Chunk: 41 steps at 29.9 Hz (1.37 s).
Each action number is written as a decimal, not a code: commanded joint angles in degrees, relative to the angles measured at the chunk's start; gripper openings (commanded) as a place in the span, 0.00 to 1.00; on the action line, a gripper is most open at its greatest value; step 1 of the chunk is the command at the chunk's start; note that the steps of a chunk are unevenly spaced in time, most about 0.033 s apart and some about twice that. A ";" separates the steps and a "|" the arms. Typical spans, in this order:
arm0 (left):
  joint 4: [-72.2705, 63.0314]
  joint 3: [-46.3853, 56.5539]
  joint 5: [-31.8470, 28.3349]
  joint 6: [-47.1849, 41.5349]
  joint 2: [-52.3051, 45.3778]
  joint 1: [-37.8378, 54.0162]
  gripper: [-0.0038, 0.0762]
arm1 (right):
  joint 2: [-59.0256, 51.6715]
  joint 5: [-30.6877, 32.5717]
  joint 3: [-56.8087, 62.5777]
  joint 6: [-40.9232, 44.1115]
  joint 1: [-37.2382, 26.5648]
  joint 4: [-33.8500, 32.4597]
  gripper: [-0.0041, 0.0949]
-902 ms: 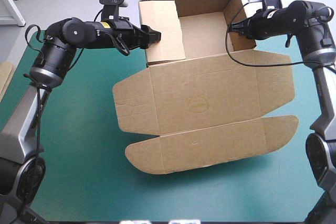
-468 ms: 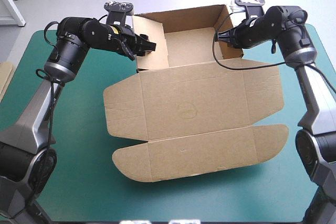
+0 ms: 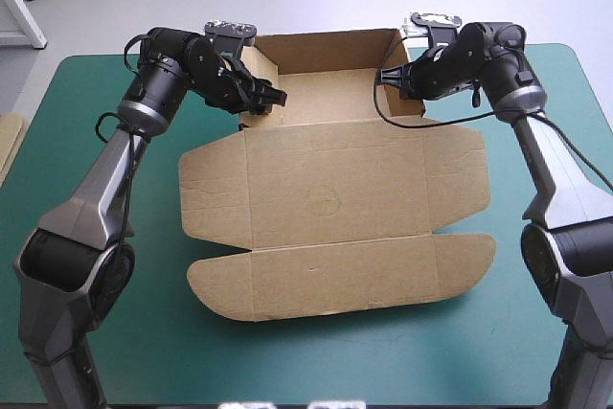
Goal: Fold the box
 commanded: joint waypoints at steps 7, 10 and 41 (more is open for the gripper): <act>2.99 -9.08 3.23 -1.60 4.42 -0.37 0.54 | -1.63 -3.35 -1.73 3.01 1.61 -5.82 0.04; 5.28 -9.08 3.14 -2.01 5.66 -0.37 0.52 | -1.10 -4.59 -1.73 4.08 1.98 -7.48 0.04; 12.50 -9.55 1.14 -4.44 13.73 -2.31 0.04 | 5.13 -0.10 -1.96 2.62 1.98 -11.09 0.04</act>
